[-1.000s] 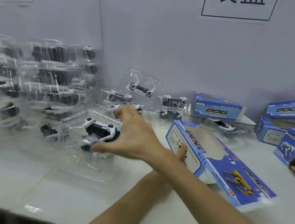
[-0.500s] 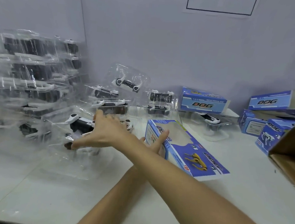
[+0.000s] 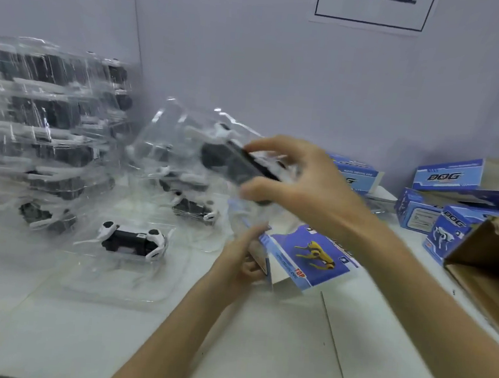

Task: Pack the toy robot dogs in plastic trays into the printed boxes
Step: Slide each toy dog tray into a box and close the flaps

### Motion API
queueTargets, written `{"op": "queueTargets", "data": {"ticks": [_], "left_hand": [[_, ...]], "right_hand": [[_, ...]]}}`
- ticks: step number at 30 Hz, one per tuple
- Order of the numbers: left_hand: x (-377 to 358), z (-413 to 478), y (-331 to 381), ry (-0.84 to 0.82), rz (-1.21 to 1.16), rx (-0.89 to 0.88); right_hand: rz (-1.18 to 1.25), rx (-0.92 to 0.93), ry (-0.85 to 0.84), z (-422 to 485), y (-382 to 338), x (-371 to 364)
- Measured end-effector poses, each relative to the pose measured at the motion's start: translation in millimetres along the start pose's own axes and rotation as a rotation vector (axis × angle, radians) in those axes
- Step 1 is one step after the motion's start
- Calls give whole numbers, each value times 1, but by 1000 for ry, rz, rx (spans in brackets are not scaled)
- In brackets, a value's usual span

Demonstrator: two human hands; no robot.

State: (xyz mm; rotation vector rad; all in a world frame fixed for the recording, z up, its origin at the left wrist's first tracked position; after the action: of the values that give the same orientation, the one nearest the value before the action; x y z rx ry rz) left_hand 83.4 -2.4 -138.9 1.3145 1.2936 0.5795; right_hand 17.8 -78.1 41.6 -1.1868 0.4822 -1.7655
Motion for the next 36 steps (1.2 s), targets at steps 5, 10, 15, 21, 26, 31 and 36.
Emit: {"op": "queueTargets", "data": {"ticks": [5,10,15,21,26,31,36], "left_hand": [[1,3,-6,-11,-163,78],[-4,4,-10,-29,-295,176],[-10,6,-14,-165,-488,225],[-18,2,-13,-210,-509,229],[-21,0,-16,-195,-386,231],[-23,0,-20,-222,-275,259],[-21,2,-19,-164,-203,201]], "right_hand": [[-80,-30,111,-61,10,95],[-391,-84,141,-131,30,146],[-512,-168,248,-195,79,158],[-545,-211,132,-217,101,126],[-399,-124,-46,-202,101,87],[-351,-158,38,-175,110,82],[-368,-193,226,-165,120,84]]}}
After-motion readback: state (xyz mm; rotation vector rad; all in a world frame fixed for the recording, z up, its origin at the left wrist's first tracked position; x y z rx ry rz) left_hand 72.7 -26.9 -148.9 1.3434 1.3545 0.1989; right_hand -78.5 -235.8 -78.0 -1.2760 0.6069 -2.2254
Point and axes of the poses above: each hand's wrist, its own z-axis towards the middle knuckle, its own x-axis out of the back of the hand, y = z × x, the point moved 5 cm from there along z, towards the middle knuckle, and after that the axes turned 7 degrees about z, right-handed, at the moved point
